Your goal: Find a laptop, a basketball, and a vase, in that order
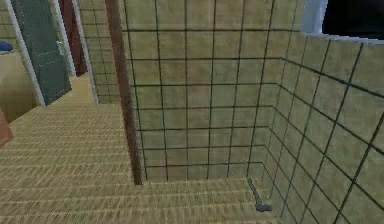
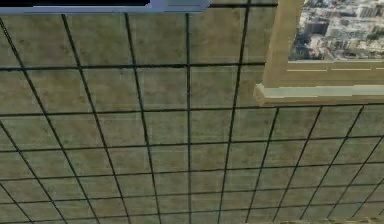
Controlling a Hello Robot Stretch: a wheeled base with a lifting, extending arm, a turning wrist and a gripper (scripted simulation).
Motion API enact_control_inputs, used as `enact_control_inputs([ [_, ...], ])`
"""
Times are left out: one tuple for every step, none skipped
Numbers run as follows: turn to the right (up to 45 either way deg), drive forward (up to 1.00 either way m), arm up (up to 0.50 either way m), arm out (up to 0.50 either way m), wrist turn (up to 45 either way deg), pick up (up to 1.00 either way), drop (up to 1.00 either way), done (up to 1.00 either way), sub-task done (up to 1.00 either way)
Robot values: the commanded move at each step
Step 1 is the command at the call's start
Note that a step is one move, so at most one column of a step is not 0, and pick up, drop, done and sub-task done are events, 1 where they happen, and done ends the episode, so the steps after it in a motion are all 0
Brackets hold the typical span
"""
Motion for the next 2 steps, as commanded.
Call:
enact_control_inputs([
  [-36.0, 0.0, 0.0, 0.0, 0.0, 0.0, 0.0, 0.0, 0.0],
  [0.0, 1.0, 0.0, 0.0, 0.0, 0.0, 0.0, 0.0, 0.0],
])
